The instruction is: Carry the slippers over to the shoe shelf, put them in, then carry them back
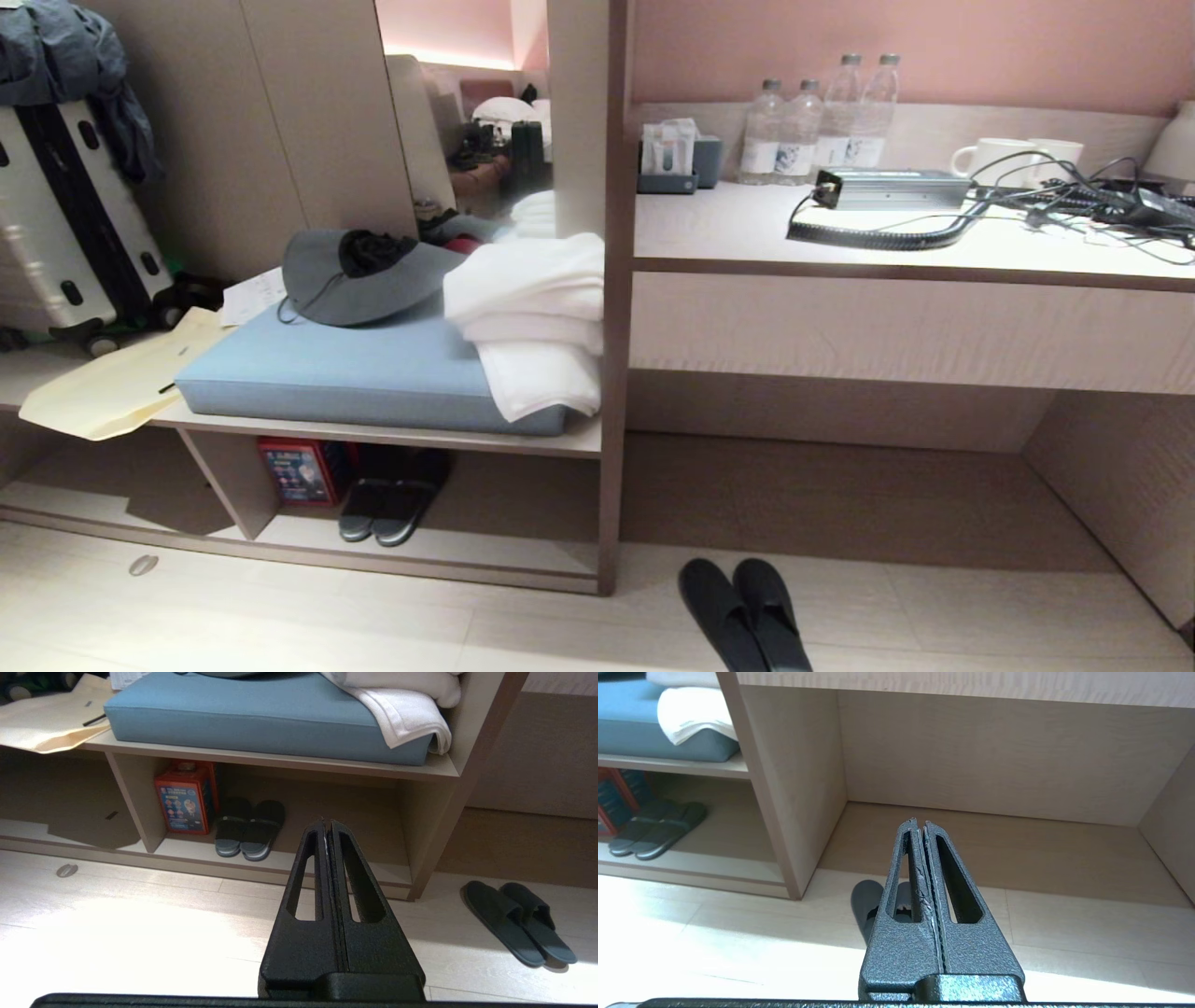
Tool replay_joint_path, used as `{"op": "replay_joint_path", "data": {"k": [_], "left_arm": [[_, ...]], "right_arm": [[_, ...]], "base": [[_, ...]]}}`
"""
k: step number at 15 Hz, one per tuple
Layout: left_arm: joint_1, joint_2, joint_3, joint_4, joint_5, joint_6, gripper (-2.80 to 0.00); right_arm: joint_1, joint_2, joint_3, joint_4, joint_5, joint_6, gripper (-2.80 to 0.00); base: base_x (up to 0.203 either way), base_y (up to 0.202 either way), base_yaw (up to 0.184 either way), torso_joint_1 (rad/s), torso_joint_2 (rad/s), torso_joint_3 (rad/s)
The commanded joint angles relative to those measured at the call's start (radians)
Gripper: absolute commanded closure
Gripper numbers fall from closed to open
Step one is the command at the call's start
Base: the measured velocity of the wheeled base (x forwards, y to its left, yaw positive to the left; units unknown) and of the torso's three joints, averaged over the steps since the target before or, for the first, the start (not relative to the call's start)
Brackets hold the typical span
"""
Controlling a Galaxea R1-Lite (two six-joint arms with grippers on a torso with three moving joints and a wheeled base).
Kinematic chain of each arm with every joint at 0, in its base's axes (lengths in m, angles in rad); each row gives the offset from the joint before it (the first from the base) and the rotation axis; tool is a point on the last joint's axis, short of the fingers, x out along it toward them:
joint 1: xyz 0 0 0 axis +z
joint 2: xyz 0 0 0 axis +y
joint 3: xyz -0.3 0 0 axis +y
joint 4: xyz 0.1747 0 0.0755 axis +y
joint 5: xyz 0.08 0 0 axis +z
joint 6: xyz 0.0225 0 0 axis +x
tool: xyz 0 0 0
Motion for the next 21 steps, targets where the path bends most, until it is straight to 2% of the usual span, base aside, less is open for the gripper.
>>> {"op": "replay_joint_path", "data": {"k": [1, 8, 15, 21], "left_arm": [[0.0, 0.0, 0.0, 0.0, 0.0, -0.001, 0.0], [0.0, 0.0, 0.0, 0.0, 0.0, -0.001, 0.0], [0.0, 0.0, 0.0, 0.0, 0.0, -0.002, 0.0], [0.0, 0.0, 0.0, 0.0, 0.0, -0.002, 0.0]], "right_arm": [[0.0, 0.002, 0.0, 0.0, 0.0, 0.001, 0.0], [0.0, 0.0, 0.0, -0.002, 0.001, 0.0, 0.0], [0.0, 0.0, 0.0, -0.002, 0.001, 0.0, 0.0], [0.0, 0.0, 0.0, -0.002, 0.001, 0.0, 0.0]], "base": [[0.0, 0.0, 0.0, 0.0, 0.0, 0.0], [0.001, 0.005, -0.095, 0.002, 0.0, 0.003], [0.0, 0.007, -0.002, 0.0, 0.0, 0.0], [0.0, 0.176, -0.006, 0.001, 0.0, 0.003]]}}
